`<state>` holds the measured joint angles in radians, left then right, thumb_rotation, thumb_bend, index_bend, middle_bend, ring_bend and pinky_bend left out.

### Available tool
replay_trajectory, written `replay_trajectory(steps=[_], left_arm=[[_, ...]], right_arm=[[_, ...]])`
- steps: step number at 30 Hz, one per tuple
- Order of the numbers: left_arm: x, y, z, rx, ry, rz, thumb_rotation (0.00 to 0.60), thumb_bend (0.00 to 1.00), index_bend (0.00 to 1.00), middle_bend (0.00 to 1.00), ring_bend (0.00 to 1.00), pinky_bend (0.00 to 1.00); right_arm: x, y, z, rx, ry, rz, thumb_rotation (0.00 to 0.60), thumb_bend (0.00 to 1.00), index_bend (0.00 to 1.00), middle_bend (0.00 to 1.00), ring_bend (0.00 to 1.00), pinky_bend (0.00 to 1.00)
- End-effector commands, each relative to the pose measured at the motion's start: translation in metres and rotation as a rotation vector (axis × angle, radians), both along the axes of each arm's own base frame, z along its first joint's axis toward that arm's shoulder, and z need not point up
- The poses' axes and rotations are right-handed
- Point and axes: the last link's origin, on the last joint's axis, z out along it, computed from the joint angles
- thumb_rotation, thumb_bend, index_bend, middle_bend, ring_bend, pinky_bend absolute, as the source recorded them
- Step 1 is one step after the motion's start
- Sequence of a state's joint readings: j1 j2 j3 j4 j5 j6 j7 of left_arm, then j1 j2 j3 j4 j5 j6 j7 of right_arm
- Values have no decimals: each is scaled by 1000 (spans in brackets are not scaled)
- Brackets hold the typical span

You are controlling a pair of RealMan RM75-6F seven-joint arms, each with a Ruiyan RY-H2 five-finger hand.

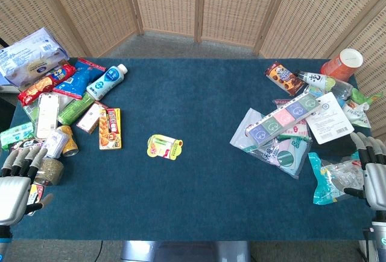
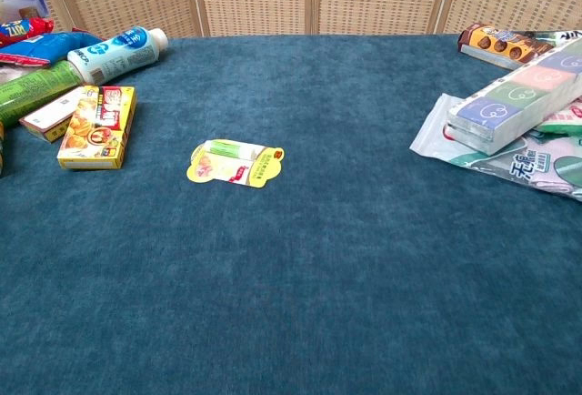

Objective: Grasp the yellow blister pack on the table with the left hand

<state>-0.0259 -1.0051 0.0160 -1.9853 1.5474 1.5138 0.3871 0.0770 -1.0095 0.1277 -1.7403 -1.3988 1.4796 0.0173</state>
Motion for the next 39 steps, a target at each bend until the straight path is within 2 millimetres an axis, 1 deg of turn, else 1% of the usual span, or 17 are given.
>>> replay_trajectory(steps=[1, 4, 7, 10, 15, 19, 24, 28, 32, 35, 39], left_arm=[[0, 4, -4, -12, -7, -4, 600, 0, 0, 0, 0, 0], [0, 11, -12, -41, -17, -6, 600, 0, 0, 0, 0, 0], [5, 20, -19, -67, -35, -19, 600, 0, 0, 0, 0, 0], [16, 37, -28, -102, -41, -68, 600, 0, 0, 0, 0, 0], [46, 77, -49, -172, -31, -177, 600, 0, 0, 0, 0, 0], [67, 107, -76, -255, -8, -238, 600, 0, 0, 0, 0, 0], [88, 135, -109, -315, 35, -266, 600, 0, 0, 0, 0, 0], [98, 150, -131, -343, 86, -275, 600, 0, 0, 0, 0, 0], [105, 160, -154, -384, 107, -264, 600, 0, 0, 0, 0, 0], [110, 166, -169, -402, 116, -260, 600, 0, 0, 0, 0, 0], [116, 173, -183, -417, 135, -259, 600, 0, 0, 0, 0, 0]], right_arm=[[0, 0, 0, 1, -1, 0, 600, 0, 0, 0, 0, 0], [2, 1, 2, -7, -4, 5, 600, 0, 0, 0, 0, 0], [3, 1, 5, -18, -10, 6, 600, 0, 0, 0, 0, 0], [3, 1, 6, -21, -12, 6, 600, 0, 0, 0, 0, 0], [3, 2, 6, -19, -19, 5, 600, 0, 0, 0, 0, 0], [4, 1, 9, -31, -30, 7, 600, 0, 0, 0, 0, 0], [3, 1, 13, -42, -42, 7, 600, 0, 0, 0, 0, 0], [3, 2, 14, -45, -50, 7, 600, 0, 0, 0, 0, 0], [3, 1, 16, -48, -56, 8, 600, 0, 0, 0, 0, 0], [2, 1, 17, -48, -61, 7, 600, 0, 0, 0, 0, 0], [1, 1, 17, -48, -64, 5, 600, 0, 0, 0, 0, 0]])
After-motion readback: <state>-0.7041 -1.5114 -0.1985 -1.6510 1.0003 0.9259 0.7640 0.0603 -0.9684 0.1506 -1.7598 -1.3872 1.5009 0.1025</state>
